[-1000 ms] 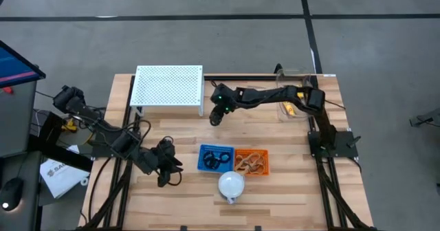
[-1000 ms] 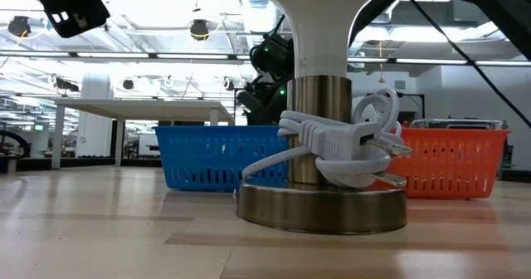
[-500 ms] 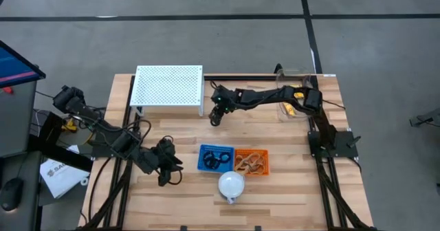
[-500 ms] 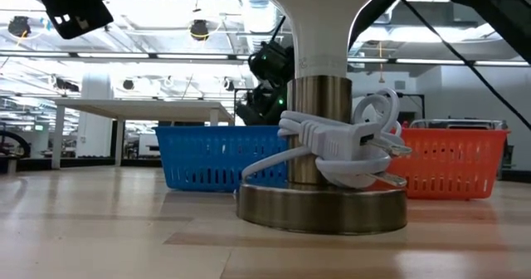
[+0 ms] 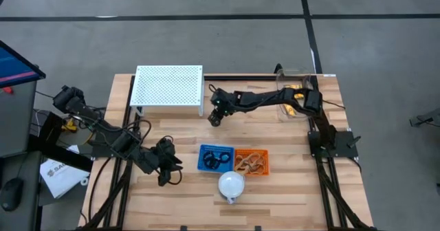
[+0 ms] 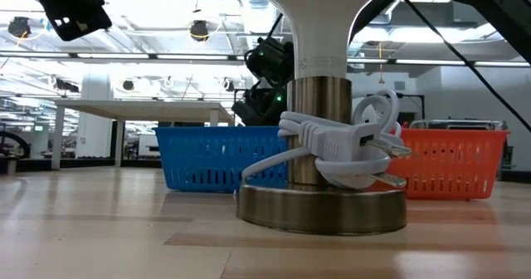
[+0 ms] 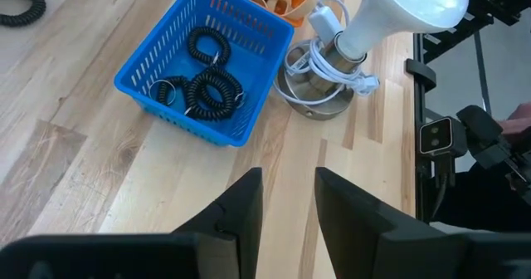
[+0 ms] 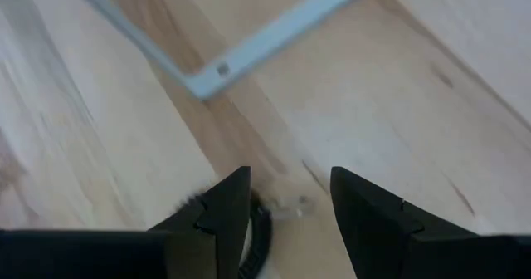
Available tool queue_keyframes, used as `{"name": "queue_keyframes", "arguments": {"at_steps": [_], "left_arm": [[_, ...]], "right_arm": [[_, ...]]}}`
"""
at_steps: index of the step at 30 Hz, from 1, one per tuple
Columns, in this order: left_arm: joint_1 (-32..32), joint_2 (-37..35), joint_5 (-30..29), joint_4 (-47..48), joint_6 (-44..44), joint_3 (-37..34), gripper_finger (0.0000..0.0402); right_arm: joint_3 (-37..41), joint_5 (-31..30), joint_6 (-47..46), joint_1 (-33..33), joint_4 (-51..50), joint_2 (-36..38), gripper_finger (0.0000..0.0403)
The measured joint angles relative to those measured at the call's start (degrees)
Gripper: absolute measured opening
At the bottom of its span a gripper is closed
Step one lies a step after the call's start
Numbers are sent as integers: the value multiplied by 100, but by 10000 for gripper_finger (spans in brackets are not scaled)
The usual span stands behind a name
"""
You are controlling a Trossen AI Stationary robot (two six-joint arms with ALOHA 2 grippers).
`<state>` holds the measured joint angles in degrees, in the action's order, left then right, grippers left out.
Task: Pick & Place Office Desk Supplies
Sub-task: Put the black spring keychain into the blue basket
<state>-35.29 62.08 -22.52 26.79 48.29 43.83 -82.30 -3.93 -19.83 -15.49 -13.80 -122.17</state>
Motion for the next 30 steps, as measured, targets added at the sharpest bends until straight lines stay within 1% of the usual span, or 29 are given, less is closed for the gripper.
{"name": "queue_keyframes", "arguments": {"at_steps": [2,4,7,11,16,18,23,25,27,30], "left_arm": [[0,0,0,0,0,0,104],[0,0,0,0,0,0,104],[0,0,0,-2,15,0,104],[0,0,2,-20,35,0,104],[0,0,2,-22,47,0,104],[0,0,2,-23,54,0,104],[0,0,2,-28,61,0,104],[0,0,5,-77,61,0,104],[0,0,5,-122,63,0,104],[0,0,5,-154,63,0,104]], "right_arm": [[2,46,11,28,-143,0,164],[2,235,11,56,-275,0,164],[7,249,13,164,-613,0,164],[11,255,-12,279,-820,97,164],[7,133,-56,297,-557,99,164],[-12,263,-174,271,-401,-28,164],[-28,169,-277,303,-425,-267,159],[-38,9,-355,342,-490,-366,147],[-39,-261,-383,395,-572,-389,122],[-26,-545,-331,461,-585,-402,66]]}}
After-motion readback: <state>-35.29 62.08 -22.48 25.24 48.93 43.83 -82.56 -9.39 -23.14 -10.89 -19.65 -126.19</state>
